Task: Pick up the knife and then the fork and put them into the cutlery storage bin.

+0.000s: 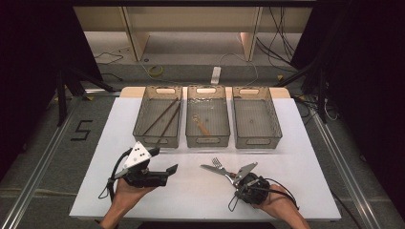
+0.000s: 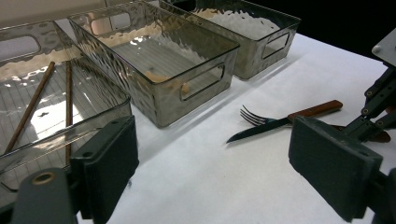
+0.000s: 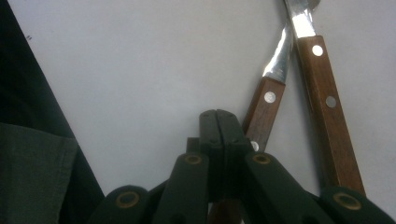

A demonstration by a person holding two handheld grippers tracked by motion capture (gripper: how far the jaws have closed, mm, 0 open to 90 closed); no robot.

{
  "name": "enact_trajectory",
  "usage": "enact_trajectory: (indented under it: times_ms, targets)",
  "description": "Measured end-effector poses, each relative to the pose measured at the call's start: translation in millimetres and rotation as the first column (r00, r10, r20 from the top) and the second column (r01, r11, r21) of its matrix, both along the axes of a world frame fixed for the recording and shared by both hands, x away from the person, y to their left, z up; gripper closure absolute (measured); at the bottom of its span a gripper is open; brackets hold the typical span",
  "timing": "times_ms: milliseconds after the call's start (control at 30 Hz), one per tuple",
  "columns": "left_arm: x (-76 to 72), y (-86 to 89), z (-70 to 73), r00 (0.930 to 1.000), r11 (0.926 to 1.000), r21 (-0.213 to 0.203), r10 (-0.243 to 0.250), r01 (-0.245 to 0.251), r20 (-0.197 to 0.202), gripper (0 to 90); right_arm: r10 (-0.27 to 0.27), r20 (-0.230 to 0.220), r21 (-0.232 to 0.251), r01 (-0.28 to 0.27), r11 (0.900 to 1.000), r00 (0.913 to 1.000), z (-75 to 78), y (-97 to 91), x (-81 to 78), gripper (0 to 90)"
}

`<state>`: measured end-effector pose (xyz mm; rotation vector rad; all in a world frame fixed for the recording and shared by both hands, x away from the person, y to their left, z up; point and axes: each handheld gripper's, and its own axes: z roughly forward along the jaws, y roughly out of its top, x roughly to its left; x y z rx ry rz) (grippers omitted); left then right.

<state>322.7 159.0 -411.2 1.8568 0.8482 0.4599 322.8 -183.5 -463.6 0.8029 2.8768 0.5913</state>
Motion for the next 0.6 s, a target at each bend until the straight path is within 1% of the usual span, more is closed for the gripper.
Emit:
enact_trajectory:
  times_ms: [33, 133, 300, 367, 400, 433, 467, 567, 600]
  targets:
    - [0.0, 0.0, 0.0, 1.0, 1.0, 0.001, 0.0, 0.0, 0.0, 15.4, 0.001, -0.004, -0.001, -0.001, 1.0, 1.0, 0.2, -1.1, 0.6, 90.0]
    - [-0.3, 0.1, 0.2, 1.0, 1.0, -0.001, 0.003, -0.003, 0.001, 15.4, -0.006, 0.006, -0.007, 0.006, 1.0, 1.0, 0.3, -3.1, 1.8, 90.0]
    - [-0.3, 0.2, 0.2, 1.0, 1.0, -0.001, 0.003, -0.003, 0.002, 15.4, -0.021, -0.002, -0.009, 0.02, 0.9997, 0.9998, 1.0, -5.8, 2.3, 90.0]
    - [-0.3, 0.0, 0.1, 1.0, 1.0, 0.0, 0.002, -0.002, 0.002, 15.4, -0.017, 0.001, -0.002, 0.017, 0.9999, 0.9999, 2.5, -7.0, 2.8, 90.0]
    - [-0.1, -0.1, -0.1, 1.0, 1.0, 0.001, 0.001, -0.001, 0.003, 15.4, -0.022, 0.004, 0.015, 0.022, 0.9996, 0.9997, 4.9, -7.9, 3.0, 90.0]
    - [-0.1, -0.3, -0.2, 1.0, 1.0, 0.002, 0.001, -0.001, 0.004, 15.4, -0.029, 0.016, 0.031, 0.028, 0.9991, 0.9995, 8.9, -9.3, 3.6, 90.0]
    - [-0.1, -0.3, -0.3, 1.0, 1.0, 0.002, 0.0, 0.0, 0.003, 15.4, -0.028, 0.035, 0.05, 0.026, 0.9984, 0.999, 13.4, -11.4, 5.2, 88.5]
    - [0.0, -0.4, -0.3, 1.0, 1.0, 0.003, 0.001, -0.001, 0.003, 15.5, -0.062, 0.067, 0.085, 0.057, 0.9948, 0.9958, 25.9, -17.8, 11.4, 76.9]
    - [0.1, -0.4, -0.3, 1.0, 1.0, 0.002, 0.002, -0.002, 0.003, 15.4, -0.064, 0.074, 0.091, 0.057, 0.9942, 0.9952, 28.2, -19.8, 14.3, 73.0]
